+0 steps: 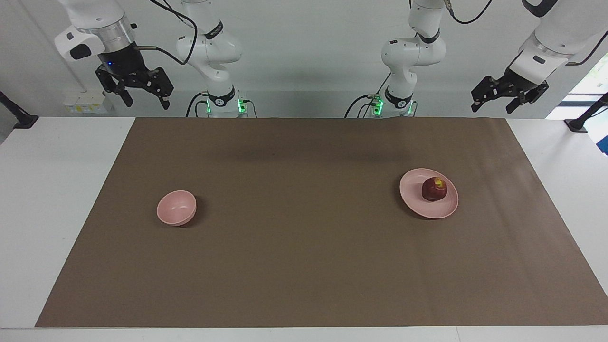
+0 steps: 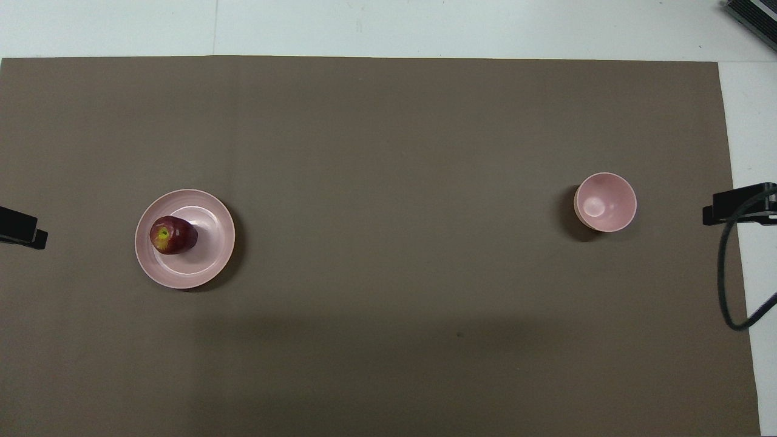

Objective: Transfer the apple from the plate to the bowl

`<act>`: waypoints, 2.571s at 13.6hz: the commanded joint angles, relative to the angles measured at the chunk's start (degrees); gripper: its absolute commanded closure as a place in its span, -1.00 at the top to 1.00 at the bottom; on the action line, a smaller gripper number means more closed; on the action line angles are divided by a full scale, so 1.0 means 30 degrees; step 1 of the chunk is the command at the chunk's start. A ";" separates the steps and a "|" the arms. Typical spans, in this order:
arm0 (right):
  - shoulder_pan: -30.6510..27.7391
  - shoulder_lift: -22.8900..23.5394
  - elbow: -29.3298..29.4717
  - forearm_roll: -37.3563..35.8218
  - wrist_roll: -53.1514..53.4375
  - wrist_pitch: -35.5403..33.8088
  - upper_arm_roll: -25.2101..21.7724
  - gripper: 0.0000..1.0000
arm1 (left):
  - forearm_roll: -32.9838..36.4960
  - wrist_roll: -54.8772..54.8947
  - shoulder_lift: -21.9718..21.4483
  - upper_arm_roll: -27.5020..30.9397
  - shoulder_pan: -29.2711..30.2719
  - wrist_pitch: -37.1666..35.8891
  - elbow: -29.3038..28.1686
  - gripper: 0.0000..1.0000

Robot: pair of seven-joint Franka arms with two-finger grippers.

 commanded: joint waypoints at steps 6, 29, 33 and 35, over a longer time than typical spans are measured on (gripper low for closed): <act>-0.0069 -0.0265 -0.0277 0.0006 -0.0409 -0.0066 0.0045 1.00 | 0.0124 -0.0018 -0.0312 -0.0170 0.0159 -0.0259 -0.0158 1.00; -0.0069 -0.0265 -0.0277 0.0035 -0.0409 -0.0066 0.0045 1.00 | 0.0124 0.0129 -0.1045 -0.0141 -0.0075 0.4421 -0.5249 1.00; -0.0069 -0.0236 -0.0277 0.0035 -0.0380 -0.0066 0.0045 1.00 | 0.0124 -0.0075 -0.0636 -0.0112 -0.0134 0.7703 -0.7183 1.00; -0.0070 -0.0265 -0.0277 0.0035 -0.0409 -0.0066 0.0045 1.00 | 0.0124 -0.0715 -0.0606 -0.0112 -0.0134 0.9286 -0.8327 1.00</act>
